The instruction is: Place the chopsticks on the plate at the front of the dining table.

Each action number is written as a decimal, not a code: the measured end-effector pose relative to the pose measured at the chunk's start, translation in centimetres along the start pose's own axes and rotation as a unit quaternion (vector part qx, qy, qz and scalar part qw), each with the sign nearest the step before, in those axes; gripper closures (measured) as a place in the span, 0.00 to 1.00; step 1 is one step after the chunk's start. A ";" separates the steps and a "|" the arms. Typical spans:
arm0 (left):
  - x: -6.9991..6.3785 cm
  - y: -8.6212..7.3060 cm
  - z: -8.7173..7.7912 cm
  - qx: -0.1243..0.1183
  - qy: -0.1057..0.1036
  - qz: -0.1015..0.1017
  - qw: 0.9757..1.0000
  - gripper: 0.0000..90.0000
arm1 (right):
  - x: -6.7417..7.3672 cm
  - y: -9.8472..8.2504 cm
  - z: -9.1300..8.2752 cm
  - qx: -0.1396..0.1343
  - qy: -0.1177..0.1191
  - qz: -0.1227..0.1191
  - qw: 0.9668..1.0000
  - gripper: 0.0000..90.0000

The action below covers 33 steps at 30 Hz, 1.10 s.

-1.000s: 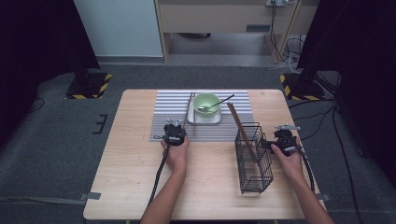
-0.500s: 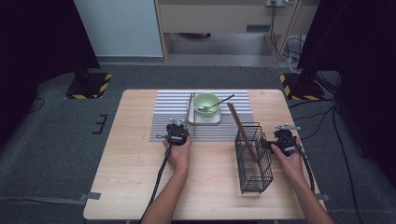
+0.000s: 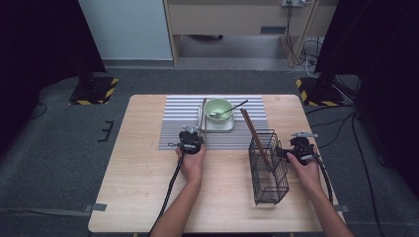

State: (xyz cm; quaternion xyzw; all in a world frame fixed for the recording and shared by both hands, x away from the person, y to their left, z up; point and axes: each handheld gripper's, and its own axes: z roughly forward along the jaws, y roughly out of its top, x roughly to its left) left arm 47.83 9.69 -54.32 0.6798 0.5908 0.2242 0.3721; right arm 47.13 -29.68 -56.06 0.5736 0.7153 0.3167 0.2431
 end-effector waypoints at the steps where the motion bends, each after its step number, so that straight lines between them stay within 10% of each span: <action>1: 0.0 0.0 0.0 0.000 -0.002 0.000 1.000 0.90 | 0.0 0.0 0.0 0.000 0.000 0.000 1.000 0.06; 33: -0.5 0.2 0.3 -0.011 -0.012 0.002 1.000 0.88 | 0.0 0.0 0.0 0.000 0.000 0.000 1.000 0.06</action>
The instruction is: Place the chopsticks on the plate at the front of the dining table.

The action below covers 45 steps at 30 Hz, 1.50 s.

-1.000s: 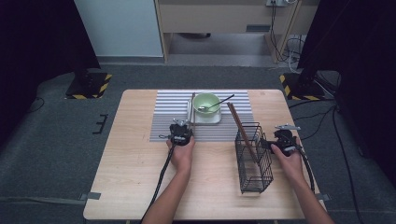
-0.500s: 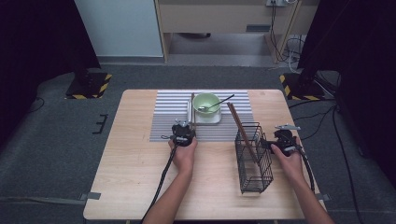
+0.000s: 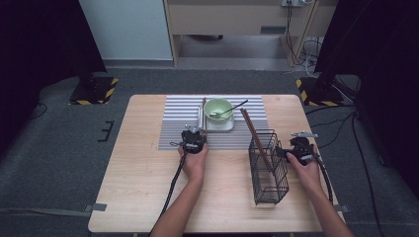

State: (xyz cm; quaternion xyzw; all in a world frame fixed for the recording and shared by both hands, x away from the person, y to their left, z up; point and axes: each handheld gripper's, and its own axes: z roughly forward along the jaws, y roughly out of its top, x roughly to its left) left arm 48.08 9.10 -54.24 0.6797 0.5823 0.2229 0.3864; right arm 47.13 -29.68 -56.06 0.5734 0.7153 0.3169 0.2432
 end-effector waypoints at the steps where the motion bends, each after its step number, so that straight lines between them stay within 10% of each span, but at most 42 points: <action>1: 0.1 0.0 0.0 -0.001 -0.001 -0.001 1.000 0.88 | 0.0 0.0 0.0 0.000 0.000 0.000 1.000 0.06; 24: 0.5 0.2 0.4 -0.008 -0.014 -0.003 1.000 0.87 | 0.0 0.0 0.0 0.000 0.000 0.000 1.000 0.06; 45: -0.1 0.5 -1.6 -0.026 -0.013 0.026 0.999 0.63 | 0.0 0.0 0.0 0.000 0.000 -0.001 1.000 0.06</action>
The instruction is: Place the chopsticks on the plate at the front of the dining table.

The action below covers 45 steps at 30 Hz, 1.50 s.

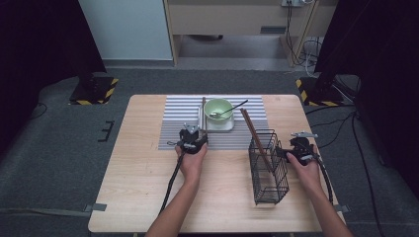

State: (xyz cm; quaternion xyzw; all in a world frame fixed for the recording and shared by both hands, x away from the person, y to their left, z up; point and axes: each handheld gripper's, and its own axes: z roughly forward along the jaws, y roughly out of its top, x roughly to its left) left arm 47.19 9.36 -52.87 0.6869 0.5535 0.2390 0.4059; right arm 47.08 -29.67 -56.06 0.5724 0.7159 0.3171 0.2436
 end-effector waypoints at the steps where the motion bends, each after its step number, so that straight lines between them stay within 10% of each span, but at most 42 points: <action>1: -0.2 0.0 0.1 0.000 -0.002 0.003 1.000 0.61 | 0.0 0.0 0.0 0.000 0.000 0.000 1.000 0.06; 11: -0.4 -0.3 1.2 0.016 0.004 0.013 1.000 0.56 | 0.0 0.0 0.0 0.000 0.000 -0.001 1.000 0.06; 31: -0.2 -0.4 1.5 0.019 -0.015 0.028 0.999 0.83 | 0.0 0.0 0.0 0.000 0.000 -0.001 1.000 0.06; 45: 0.0 -0.2 0.2 0.013 -0.006 0.032 0.999 0.55 | 0.0 0.0 0.0 0.000 0.000 -0.001 1.000 0.06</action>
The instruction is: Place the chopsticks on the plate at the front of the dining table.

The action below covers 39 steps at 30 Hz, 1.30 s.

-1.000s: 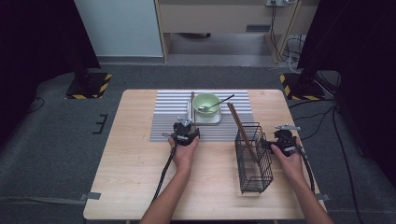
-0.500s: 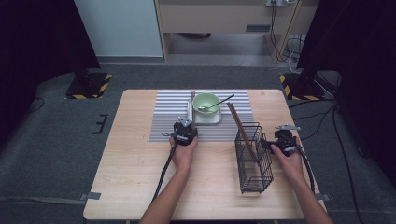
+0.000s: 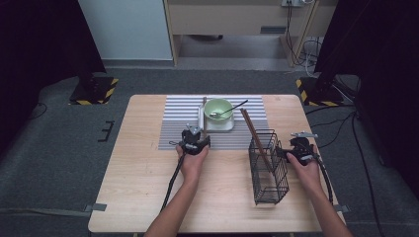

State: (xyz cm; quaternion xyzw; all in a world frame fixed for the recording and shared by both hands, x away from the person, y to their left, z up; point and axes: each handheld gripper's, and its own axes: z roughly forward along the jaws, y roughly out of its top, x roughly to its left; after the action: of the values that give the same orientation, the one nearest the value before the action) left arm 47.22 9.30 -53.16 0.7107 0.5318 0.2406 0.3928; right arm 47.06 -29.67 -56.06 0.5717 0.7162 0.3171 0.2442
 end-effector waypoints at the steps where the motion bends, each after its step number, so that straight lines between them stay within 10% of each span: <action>1: 0.0 0.0 -0.1 -0.001 0.001 0.003 1.000 0.53 | 0.0 0.0 0.0 0.000 0.000 0.000 1.000 0.06; 39: 3.0 0.2 -4.5 0.010 -0.051 0.031 0.998 0.17 | 0.1 0.0 0.0 0.001 -0.002 0.002 1.000 0.06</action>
State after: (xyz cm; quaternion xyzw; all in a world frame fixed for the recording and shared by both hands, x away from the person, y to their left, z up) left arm 44.83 13.45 -50.63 0.7421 0.4914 0.2108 0.4042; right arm 47.06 -29.61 -56.06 0.5740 0.7148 0.3162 0.2442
